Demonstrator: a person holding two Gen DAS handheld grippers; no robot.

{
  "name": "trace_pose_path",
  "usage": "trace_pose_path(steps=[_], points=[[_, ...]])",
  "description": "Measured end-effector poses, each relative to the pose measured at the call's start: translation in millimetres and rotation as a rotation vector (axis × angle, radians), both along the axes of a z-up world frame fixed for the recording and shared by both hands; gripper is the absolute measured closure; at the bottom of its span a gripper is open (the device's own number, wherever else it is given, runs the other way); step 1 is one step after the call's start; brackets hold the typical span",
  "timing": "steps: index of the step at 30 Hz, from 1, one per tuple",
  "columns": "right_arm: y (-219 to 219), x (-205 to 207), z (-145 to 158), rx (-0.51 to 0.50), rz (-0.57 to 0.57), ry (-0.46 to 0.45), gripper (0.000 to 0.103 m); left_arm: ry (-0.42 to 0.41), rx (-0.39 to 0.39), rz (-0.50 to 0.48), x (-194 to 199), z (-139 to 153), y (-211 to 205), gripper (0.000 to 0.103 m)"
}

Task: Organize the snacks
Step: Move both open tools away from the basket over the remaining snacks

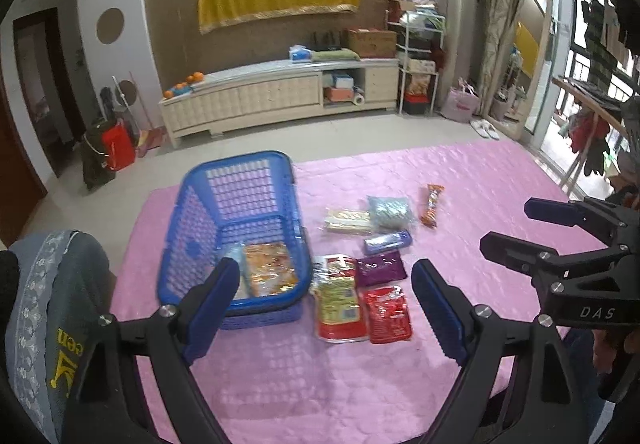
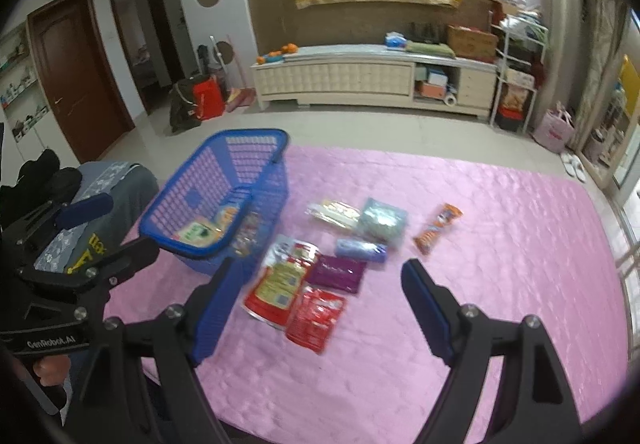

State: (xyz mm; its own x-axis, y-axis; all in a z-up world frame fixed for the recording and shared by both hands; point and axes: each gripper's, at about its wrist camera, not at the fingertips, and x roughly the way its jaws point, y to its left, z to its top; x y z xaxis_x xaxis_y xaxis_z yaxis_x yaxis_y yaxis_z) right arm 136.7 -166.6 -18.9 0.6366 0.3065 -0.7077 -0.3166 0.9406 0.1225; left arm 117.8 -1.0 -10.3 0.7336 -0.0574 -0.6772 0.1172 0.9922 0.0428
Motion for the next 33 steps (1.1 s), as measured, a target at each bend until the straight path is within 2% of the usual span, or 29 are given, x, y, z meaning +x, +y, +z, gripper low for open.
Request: trace_pose_path(steps=[7,19,28,33], points=[[-39.1,5.4,-23.6,0.012,-0.060,0.054,0.018,0.059,-0.010,-0.040,13.1,-21.1,-32.4,0.017],[-82.7,18.4,-85.8,0.008,-0.117,0.170,0.018,0.229,0.007,-0.072,39.6,-92.5,-74.6,0.017],[-88.4,27.0,-133.0,-0.040,-0.109,0.241,0.018,0.384,-0.006,-0.054,66.6,-152.3,-79.2,0.017],[-90.4,33.8,-147.2,-0.034,-0.109,0.271,0.018,0.441,-0.007,-0.038,81.4,-176.3,-74.1,0.017]])
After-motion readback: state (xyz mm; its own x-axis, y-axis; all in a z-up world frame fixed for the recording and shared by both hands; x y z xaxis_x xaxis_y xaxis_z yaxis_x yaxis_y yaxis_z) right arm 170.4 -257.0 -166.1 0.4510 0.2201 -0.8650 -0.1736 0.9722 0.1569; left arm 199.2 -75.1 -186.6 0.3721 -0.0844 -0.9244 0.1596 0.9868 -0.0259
